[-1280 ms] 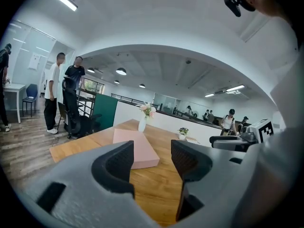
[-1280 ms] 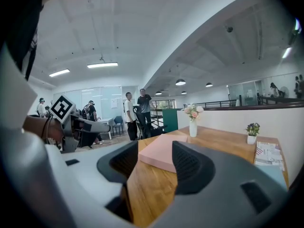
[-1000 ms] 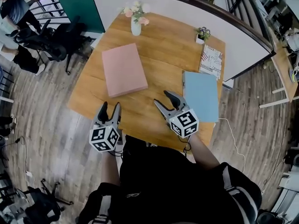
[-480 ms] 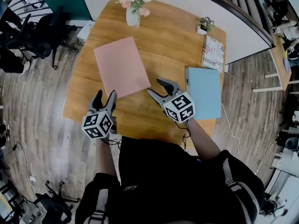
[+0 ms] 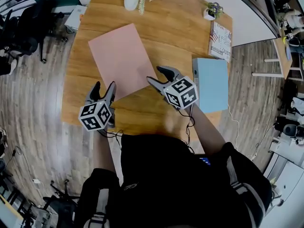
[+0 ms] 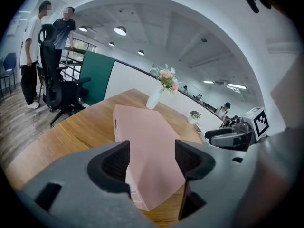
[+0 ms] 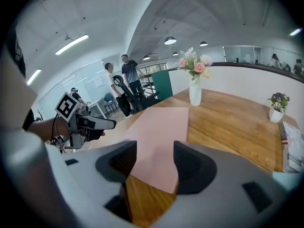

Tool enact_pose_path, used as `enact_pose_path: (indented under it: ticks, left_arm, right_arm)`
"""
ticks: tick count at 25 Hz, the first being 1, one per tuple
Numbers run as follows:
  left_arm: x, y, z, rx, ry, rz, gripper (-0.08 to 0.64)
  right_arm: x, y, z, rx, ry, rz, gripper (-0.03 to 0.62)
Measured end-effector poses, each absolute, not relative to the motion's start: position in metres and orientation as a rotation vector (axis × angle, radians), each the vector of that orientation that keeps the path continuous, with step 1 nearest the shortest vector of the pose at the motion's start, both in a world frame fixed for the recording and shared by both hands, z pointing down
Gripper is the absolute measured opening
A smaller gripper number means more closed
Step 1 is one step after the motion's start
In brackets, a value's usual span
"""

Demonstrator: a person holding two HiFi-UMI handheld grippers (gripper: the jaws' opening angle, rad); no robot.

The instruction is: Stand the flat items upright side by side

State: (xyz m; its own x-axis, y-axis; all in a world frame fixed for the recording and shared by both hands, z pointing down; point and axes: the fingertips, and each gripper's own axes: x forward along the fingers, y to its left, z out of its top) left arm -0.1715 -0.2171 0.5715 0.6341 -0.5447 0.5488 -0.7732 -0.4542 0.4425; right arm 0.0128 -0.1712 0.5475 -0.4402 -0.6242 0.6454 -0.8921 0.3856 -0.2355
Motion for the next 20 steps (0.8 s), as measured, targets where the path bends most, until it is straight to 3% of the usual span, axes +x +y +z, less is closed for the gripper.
enact_pose_path:
  ticks: [20]
  left_arm:
    - [-0.169,-0.279,0.641,1.996,-0.832,0.503,0.359]
  right_arm:
    - [0.021,-0.266,0.636,1.174,-2.04,1.122,0.308]
